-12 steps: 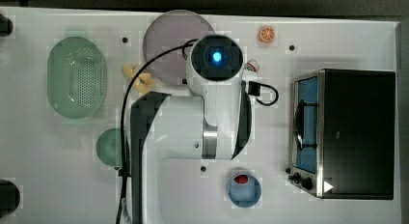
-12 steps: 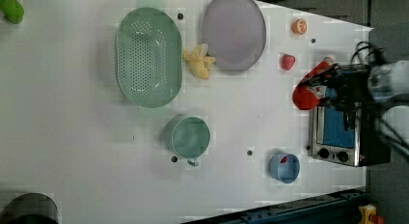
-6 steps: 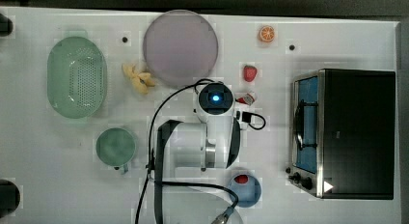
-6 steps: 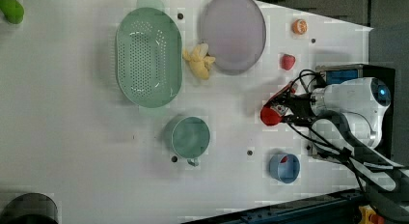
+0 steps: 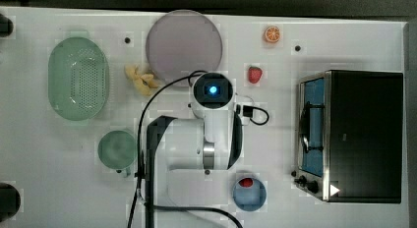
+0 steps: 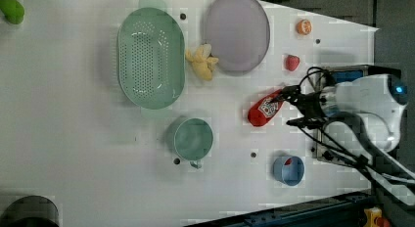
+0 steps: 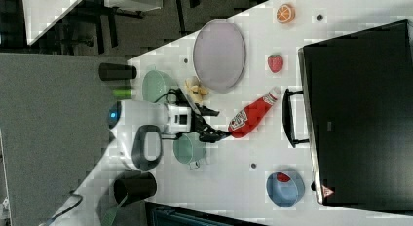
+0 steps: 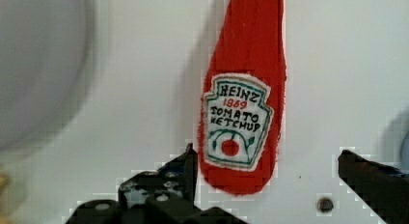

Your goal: Pick Ketchup from oven and place it on table.

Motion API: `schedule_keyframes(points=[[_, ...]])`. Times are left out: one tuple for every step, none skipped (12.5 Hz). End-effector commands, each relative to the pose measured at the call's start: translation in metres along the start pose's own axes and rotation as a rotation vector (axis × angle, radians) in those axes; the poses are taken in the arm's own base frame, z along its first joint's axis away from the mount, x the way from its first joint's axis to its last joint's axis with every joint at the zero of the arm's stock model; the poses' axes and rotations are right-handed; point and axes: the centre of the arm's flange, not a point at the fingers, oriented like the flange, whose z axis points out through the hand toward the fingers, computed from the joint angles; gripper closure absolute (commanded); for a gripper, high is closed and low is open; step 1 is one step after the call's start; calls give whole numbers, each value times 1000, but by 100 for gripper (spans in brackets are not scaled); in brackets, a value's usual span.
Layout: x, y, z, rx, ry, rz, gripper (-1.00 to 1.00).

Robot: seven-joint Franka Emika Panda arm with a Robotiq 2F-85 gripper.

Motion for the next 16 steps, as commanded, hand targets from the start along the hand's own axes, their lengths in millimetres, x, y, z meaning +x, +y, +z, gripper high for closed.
schedule_keyframes(points=[[17,4,-125,74,36,46,-100],[18,5,-178,91,44,44,-100],[19,5,-225,112,60,43,-100],[19,5,-243,112,60,42,-100],[18,7,-258,110,58,41,-100],[16,8,-270,105,54,41,-100],[15,10,-283,100,50,41,-100],[13,12,-294,99,49,40,-100],[12,18,-306,77,35,43,-100],[11,20,-311,74,32,44,-100],[11,22,-317,76,33,46,-100],[13,23,-317,78,35,50,-100],[13,23,-316,77,34,50,-100],[13,22,-315,75,32,50,-100],[14,21,-313,71,30,50,-100],[14,21,-311,68,27,50,-100]])
